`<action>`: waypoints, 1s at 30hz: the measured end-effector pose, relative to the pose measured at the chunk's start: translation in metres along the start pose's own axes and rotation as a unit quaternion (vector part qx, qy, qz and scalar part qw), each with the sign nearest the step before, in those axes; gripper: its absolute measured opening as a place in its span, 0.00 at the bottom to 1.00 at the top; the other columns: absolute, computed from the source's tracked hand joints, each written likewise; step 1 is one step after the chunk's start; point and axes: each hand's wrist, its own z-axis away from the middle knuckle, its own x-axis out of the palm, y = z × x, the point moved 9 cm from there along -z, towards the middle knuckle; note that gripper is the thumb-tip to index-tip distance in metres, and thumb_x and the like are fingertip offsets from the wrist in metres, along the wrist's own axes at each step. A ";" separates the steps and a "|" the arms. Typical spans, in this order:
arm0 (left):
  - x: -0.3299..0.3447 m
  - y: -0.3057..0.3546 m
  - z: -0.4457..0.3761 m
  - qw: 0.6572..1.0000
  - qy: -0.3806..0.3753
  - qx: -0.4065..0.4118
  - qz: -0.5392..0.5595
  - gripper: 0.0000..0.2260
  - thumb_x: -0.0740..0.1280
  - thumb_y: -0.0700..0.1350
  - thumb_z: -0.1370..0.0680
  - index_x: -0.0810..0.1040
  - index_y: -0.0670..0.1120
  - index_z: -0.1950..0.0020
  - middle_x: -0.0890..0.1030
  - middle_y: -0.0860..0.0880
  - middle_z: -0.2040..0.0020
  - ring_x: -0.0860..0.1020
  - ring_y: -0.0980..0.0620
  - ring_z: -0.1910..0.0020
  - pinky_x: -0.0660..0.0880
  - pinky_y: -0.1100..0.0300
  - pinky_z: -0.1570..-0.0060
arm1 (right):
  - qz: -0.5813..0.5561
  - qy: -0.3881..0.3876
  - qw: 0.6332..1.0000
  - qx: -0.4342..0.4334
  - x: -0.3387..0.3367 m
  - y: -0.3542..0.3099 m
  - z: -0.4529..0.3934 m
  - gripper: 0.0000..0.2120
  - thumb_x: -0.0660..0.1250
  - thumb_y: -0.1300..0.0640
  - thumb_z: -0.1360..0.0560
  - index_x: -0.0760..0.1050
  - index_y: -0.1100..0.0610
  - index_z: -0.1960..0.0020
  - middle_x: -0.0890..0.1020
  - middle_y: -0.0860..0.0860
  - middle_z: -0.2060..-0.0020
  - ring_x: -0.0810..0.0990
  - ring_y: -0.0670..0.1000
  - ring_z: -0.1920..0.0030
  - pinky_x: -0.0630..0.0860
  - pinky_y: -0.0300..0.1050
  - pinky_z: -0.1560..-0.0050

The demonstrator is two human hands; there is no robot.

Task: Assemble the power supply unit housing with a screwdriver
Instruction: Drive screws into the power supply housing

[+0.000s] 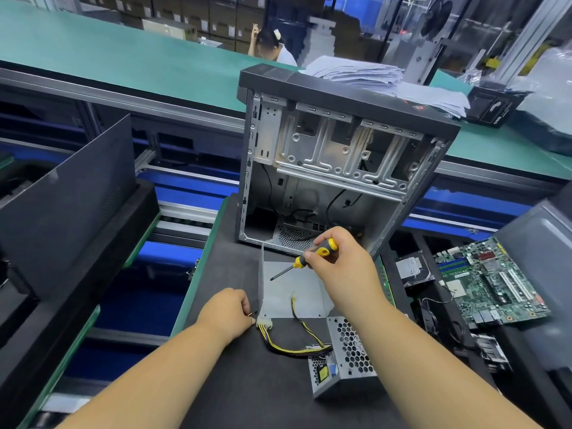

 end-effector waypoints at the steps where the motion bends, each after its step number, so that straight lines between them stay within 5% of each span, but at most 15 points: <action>1: 0.000 0.000 -0.001 1.000 -0.005 -0.003 0.004 0.09 0.75 0.51 0.31 0.75 0.53 0.63 0.77 0.54 0.55 0.77 0.53 0.57 0.70 0.61 0.61 | 0.001 0.000 1.000 0.000 0.000 0.000 0.000 0.09 0.70 0.51 0.25 0.70 0.41 0.54 0.82 0.36 0.61 0.79 0.39 0.60 0.76 0.39 0.66; 6: -0.001 0.001 -0.008 0.999 -0.032 -0.012 -0.024 0.05 0.63 0.45 0.25 0.76 0.52 0.59 0.80 0.53 0.54 0.76 0.51 0.54 0.70 0.62 0.58 | 0.006 0.004 1.000 -0.001 -0.003 -0.003 0.000 0.09 0.71 0.51 0.25 0.71 0.41 0.55 0.82 0.35 0.60 0.78 0.38 0.59 0.74 0.38 0.67; 13: 0.001 0.005 -0.016 0.996 -0.049 -0.012 -0.067 0.04 0.69 0.49 0.26 0.77 0.50 0.58 0.82 0.52 0.53 0.78 0.50 0.51 0.75 0.60 0.53 | 0.010 0.008 1.000 0.008 -0.009 -0.003 0.002 0.08 0.70 0.50 0.25 0.71 0.41 0.54 0.82 0.35 0.60 0.78 0.37 0.59 0.74 0.39 0.67; 30: 0.012 0.017 -0.010 0.975 -0.039 0.051 -0.212 0.11 0.58 0.41 0.20 0.72 0.44 0.39 0.72 0.44 0.40 0.71 0.45 0.40 0.72 0.54 0.43 | 0.009 0.019 1.000 0.008 -0.019 -0.005 0.004 0.08 0.70 0.50 0.25 0.70 0.42 0.53 0.81 0.34 0.60 0.77 0.36 0.58 0.73 0.39 0.67</action>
